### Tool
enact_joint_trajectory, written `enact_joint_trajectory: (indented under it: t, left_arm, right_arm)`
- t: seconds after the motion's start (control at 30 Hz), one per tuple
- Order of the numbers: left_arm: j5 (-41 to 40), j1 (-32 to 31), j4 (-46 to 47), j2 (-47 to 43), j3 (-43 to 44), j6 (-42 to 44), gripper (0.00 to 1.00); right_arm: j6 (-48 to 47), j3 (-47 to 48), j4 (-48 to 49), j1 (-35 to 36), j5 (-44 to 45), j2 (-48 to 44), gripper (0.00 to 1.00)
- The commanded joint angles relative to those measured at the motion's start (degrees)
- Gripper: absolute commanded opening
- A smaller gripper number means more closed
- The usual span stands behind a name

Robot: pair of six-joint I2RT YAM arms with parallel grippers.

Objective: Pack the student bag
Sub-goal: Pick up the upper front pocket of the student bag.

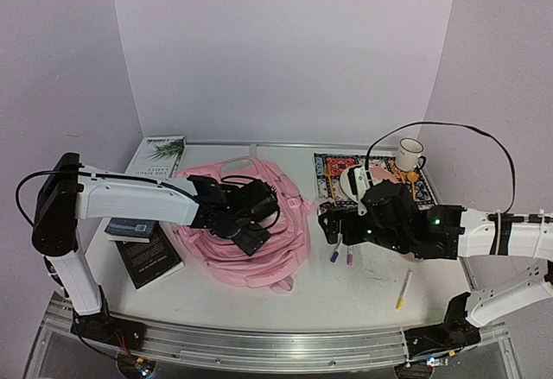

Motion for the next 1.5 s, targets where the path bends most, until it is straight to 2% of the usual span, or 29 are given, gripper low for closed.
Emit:
enact_joint_trajectory:
  t: [0.0, 0.27, 0.9, 1.1, 1.23, 1.37, 1.47]
  left_arm:
    - [-7.22, 0.33, -1.31, -1.16, 2.85, -1.22, 0.99]
    - [-7.46, 0.35, -1.59, 1.54, 2.17, -1.54, 0.95]
    - [-16.94, 0.33, -1.85, 9.74, 0.50, -3.42, 0.77]
    - [-19.46, 0.33, -2.05, 8.15, 1.54, -3.44, 0.51]
    - [-21.13, 0.33, -2.89, 5.88, 3.16, -2.28, 0.23]
    - [-21.14, 0.33, -4.79, 3.88, 5.87, -1.60, 0.08]
    - [-21.15, 0.33, -6.79, 2.98, 8.70, -1.06, 0.03]
  right_arm:
    - [0.88, -0.08, -0.55, -0.17, 2.01, -0.50, 0.98]
    - [1.10, 0.36, -0.55, -0.20, 1.41, 0.26, 0.98]
    - [1.95, 1.44, -0.38, -0.20, -0.60, 2.38, 0.98]
    - [3.22, 1.70, -0.37, -0.19, -0.97, 2.56, 0.98]
    - [4.93, 1.76, -0.43, -0.18, -0.34, 2.86, 0.98]
    - [7.29, 2.55, -1.39, -0.18, -0.36, 4.05, 0.98]
    - [8.53, 3.43, -2.47, -0.15, -1.36, 5.64, 0.98]
